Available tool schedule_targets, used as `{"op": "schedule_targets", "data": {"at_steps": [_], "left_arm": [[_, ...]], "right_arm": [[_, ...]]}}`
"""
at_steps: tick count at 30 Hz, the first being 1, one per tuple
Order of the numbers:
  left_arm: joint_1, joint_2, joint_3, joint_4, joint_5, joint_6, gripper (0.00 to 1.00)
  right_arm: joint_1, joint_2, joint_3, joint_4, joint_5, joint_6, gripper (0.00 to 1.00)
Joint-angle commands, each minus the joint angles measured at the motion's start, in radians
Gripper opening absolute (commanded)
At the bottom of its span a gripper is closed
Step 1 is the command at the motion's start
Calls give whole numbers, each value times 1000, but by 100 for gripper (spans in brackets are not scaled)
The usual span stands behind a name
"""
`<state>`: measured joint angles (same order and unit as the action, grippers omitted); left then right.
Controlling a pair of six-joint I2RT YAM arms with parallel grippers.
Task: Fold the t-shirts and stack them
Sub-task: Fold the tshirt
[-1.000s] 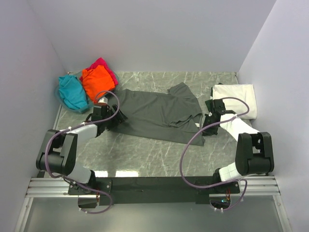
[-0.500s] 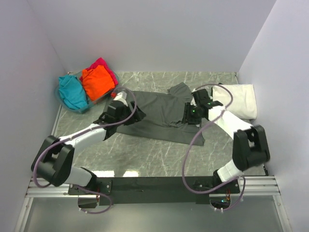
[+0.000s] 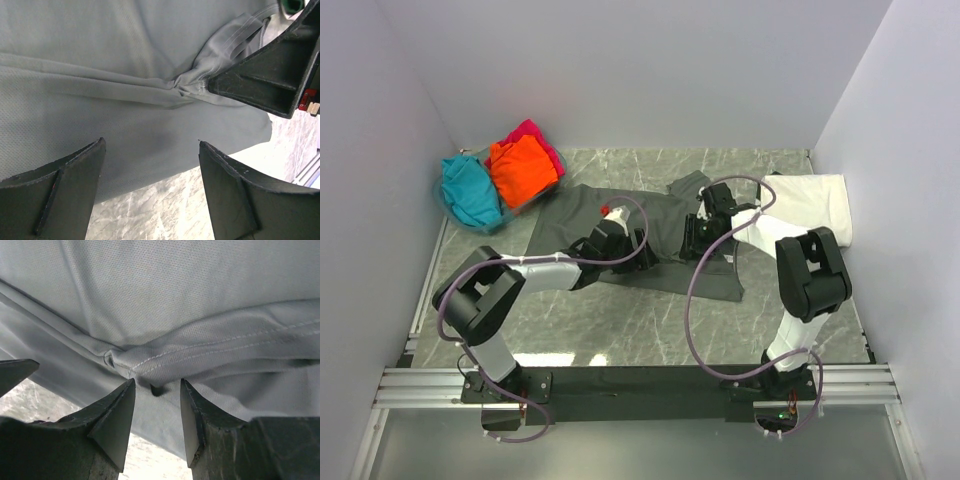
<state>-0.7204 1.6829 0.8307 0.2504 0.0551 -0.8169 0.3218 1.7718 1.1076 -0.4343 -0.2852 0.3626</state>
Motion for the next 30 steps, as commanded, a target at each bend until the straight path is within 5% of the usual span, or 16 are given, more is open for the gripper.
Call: {"op": "schedule_targets", "data": {"at_steps": [1,16,30], "left_arm": [[-14,11,10,64,-3,-19,81],[-48,-11,-215,147,-31,-116,81],[-62,-60,-211,93,-52,-100,81]], "right_arm": [[11,24,41,46,-31,-11,49],[36,101,165,52,-103,19,47],[3,19,298,-56,113,-26,48]]}}
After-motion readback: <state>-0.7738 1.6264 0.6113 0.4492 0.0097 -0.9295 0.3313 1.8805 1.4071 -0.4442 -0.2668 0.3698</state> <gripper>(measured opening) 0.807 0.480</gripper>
